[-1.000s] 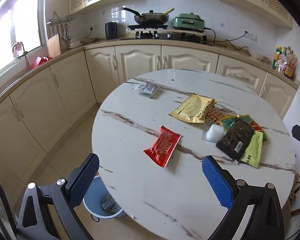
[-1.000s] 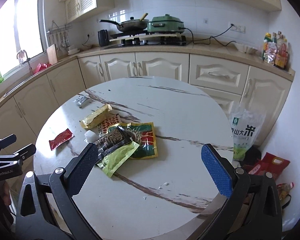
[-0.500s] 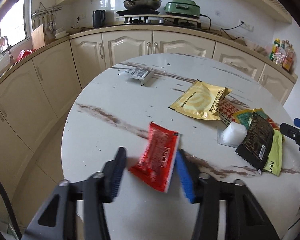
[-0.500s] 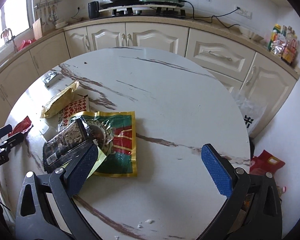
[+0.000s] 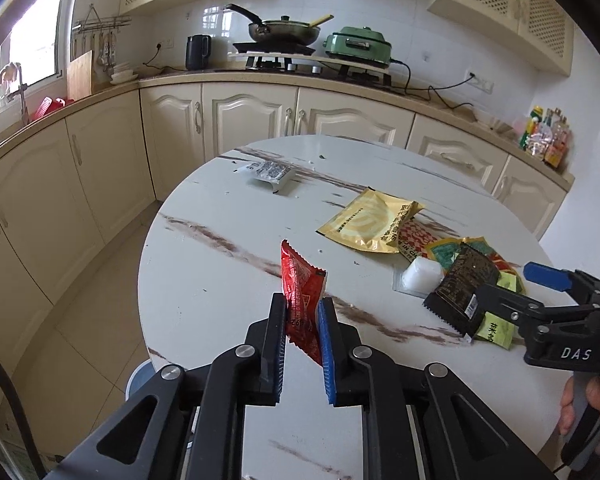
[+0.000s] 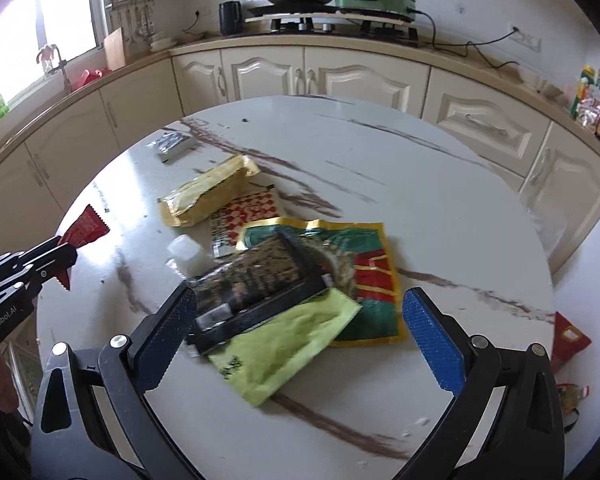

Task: Collect trash
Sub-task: 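Grasp the black packet with the right gripper while the left holds the red packet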

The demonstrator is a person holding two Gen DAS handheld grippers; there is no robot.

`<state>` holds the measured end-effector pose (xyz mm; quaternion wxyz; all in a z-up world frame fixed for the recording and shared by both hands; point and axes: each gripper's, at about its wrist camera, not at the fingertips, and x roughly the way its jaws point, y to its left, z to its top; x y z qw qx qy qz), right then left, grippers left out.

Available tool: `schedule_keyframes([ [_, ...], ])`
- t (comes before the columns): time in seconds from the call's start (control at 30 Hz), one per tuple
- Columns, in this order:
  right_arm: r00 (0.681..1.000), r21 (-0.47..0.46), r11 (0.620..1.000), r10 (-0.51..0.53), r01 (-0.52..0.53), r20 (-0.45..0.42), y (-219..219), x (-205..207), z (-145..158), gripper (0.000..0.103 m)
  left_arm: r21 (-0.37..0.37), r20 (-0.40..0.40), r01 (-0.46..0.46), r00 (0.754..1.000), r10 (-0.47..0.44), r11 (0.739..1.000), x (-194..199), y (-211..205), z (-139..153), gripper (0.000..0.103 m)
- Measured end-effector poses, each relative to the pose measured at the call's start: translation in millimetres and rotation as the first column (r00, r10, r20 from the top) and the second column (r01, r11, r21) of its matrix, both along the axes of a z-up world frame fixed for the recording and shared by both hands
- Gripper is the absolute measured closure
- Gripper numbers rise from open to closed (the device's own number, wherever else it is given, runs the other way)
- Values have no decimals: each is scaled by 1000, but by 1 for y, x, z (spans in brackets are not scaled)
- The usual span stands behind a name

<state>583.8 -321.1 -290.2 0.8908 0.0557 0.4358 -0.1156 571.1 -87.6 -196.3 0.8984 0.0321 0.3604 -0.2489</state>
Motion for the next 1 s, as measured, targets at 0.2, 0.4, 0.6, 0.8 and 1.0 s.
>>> schedule_keyframes([
  [0.2,998,7,1000,-26,26,-55,14,20,-23,1,-11,-6,8,1000,-8,1000,-19,9,4,91],
  [0.4,998,25,999,-39,40,-59,2,19,-23,26,-23,-9,21,1000,-21,1000,-27,15,11,91],
  [0.6,1000,83,996,-28,27,11,-9,10,-11,37,-34,-14,29,999,-29,999,-36,18,15,91],
  [0.8,1000,63,998,-17,16,17,-12,13,-6,40,-37,-19,39,999,-39,999,-40,18,18,91],
  [1.0,1000,126,992,-1,-1,18,-24,9,-5,54,-26,-24,55,998,-55,998,-45,12,18,91],
])
